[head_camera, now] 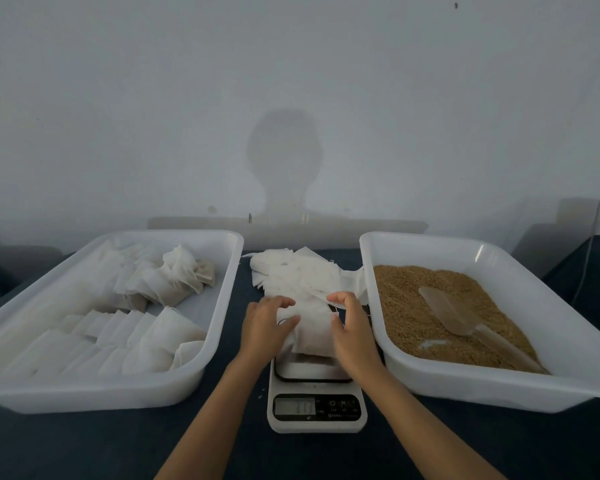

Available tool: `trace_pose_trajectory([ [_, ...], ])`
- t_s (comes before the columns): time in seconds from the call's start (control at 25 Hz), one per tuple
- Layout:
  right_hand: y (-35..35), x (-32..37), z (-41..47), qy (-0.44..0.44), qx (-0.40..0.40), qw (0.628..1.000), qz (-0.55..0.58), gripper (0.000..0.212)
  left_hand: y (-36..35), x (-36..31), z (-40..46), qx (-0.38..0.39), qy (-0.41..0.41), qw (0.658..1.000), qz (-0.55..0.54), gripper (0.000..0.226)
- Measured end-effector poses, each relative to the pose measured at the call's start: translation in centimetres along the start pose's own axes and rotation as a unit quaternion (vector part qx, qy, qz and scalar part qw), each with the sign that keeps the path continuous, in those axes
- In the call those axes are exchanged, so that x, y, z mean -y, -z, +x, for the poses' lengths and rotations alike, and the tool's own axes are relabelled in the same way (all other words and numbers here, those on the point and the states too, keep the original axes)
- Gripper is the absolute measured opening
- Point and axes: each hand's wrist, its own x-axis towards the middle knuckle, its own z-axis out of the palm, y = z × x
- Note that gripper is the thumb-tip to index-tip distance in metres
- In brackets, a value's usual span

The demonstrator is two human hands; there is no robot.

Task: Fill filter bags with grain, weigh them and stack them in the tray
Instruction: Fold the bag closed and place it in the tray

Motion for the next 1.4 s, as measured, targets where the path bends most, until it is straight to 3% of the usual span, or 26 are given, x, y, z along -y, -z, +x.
trace_pose_trajectory([
  [0.32,-0.3,-1.4,-0.3,-0.019,0.006,0.999,-0.044,0.039,-1.8,-1.7,2.8,0.099,0.001,0.994,0.055,0.026],
  [0.52,-0.3,-1.3,-0.3,-0.030,0.008,0.999,-0.037,0.039,-2.0,-2.2,3.2,0.091,-0.007,0.990,0.111,0.029],
  [0.68,-0.1,-0.7,-0.7,-0.036,0.000,0.999,-0.009,0.040,-0.8,-3.7,2.6,0.078,-0.040,0.996,0.027,0.007],
  [0.8,0.2,0.5,-1.2,-0.029,-0.032,0.994,0.098,0.053,1.6,-5.5,2.0,0.062,-0.084,0.994,-0.018,0.020],
  [0.88,0.6,2.2,-1.3,-0.037,-0.031,0.969,0.242,0.073,3.3,-7.2,2.0,0.023,-0.119,0.992,-0.036,0.020],
  [0.96,1.2,3.6,-0.8,-0.075,-0.037,0.942,0.324,0.081,4.7,-9.2,2.2,-0.011,-0.142,0.987,-0.072,0.016],
  [1.04,2.2,4.5,0.1,-0.142,-0.048,0.906,0.396,0.077,5.2,-11.2,2.7,-0.028,-0.150,0.979,-0.137,0.013],
  [1.16,4.7,4.7,1.0,-0.192,0.002,0.790,0.583,0.055,4.3,-13.8,3.0,-0.045,-0.133,0.952,-0.273,0.012],
  [1.2,5.8,4.4,0.9,-0.190,0.009,0.773,0.605,0.049,3.6,-14.6,3.0,-0.049,-0.127,0.943,-0.304,0.014],
  [1.24,7.0,3.9,0.8,-0.183,0.001,0.785,0.592,0.045,2.6,-15.4,2.8,-0.048,-0.122,0.936,-0.327,0.015],
  [1.4,13.1,0.8,0.5,-0.140,-0.076,0.912,0.378,0.033,-2.1,-17.3,2.4,0.008,-0.100,0.929,-0.357,0.012],
])
